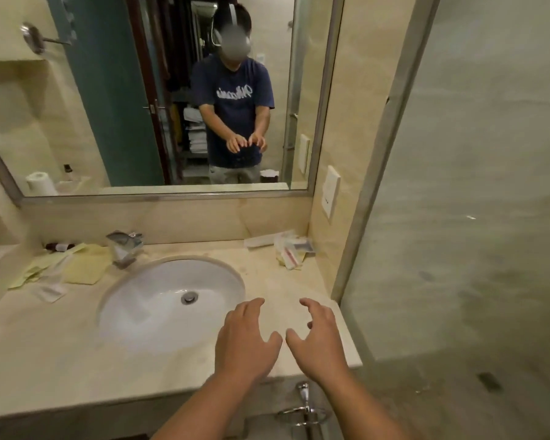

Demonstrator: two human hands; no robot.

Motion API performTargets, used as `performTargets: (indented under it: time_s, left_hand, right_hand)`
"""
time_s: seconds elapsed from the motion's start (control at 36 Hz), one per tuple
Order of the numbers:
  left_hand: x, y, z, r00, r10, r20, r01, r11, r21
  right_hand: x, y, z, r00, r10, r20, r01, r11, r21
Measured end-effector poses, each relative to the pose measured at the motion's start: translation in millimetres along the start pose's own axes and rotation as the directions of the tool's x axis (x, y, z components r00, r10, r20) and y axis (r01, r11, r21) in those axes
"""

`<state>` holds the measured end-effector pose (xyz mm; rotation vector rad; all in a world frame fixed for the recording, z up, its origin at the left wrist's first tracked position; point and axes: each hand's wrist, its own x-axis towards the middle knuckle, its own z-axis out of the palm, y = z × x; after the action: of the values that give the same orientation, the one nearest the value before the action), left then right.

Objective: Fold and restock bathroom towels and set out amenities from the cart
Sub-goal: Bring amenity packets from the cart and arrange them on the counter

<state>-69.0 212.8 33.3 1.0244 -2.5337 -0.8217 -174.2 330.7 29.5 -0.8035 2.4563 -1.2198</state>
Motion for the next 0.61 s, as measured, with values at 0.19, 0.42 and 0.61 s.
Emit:
performTargets:
  time_s: [0.19, 0.42, 0.61]
  left_hand:
    - [112, -45, 52, 0.991, -0.004, 0.135, 0.021, 0.993, -0.120]
    - [203, -99, 123, 0.954, -0.062, 0.292, 0.116, 0.979, -0.171]
    - [262, -108, 180, 0.967, -0.087, 0.238, 0.139, 0.967, -0.212]
  right_hand:
    - [116, 31, 43, 0.991, 0.130, -0.022, -0.131, 0.991, -0.008]
    - [208, 89, 98, 0.939, 0.339, -0.054, -0.335, 0.940, 0.067]
    - [259, 134, 141, 0.919, 0.341, -0.198, -0.346, 0.938, 0.013]
